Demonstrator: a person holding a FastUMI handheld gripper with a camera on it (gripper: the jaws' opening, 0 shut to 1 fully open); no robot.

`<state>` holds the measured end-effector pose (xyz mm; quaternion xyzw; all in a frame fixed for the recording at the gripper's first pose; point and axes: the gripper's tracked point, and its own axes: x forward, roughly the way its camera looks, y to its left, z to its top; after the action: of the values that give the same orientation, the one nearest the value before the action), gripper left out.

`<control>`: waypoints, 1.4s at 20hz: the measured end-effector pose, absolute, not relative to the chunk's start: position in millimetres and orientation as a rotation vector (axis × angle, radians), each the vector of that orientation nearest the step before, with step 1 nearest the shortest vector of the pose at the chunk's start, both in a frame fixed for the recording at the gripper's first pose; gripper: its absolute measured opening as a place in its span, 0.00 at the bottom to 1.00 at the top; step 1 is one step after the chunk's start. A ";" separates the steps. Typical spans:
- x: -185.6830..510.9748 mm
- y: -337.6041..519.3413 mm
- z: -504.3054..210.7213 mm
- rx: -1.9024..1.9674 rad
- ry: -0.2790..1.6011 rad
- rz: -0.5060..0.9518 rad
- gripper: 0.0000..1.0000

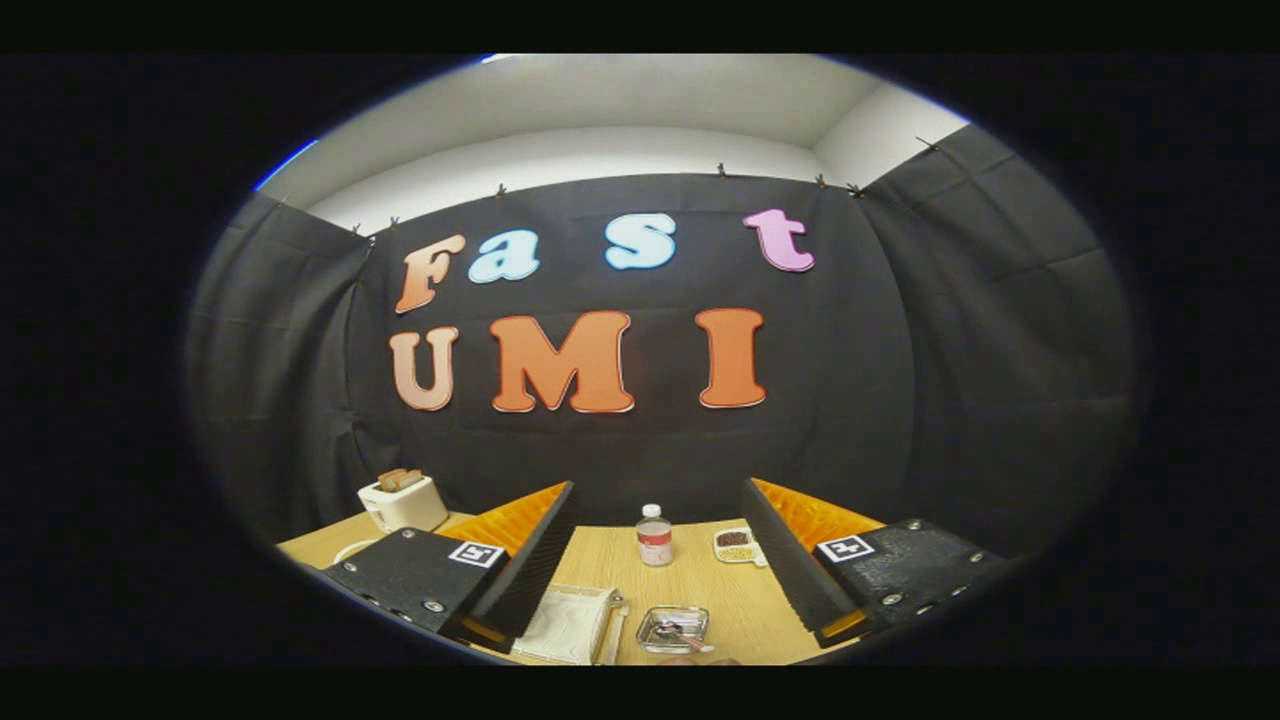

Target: Take the plate from the dish rack, then take the spoon from the basket and place it into the plate.

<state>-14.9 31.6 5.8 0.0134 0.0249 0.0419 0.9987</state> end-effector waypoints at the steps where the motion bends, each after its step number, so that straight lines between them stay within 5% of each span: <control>1: -15.3 37.9 6.0 0.027 0.054 0.098 0.98; 12: 0.5 118.1 -18.3 0.062 0.238 0.263 0.98; 28: -3.3 205.2 -169.7 -0.001 1.005 0.379 0.92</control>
<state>-3.3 205.2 -169.7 -0.0007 0.4786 0.1803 0.8593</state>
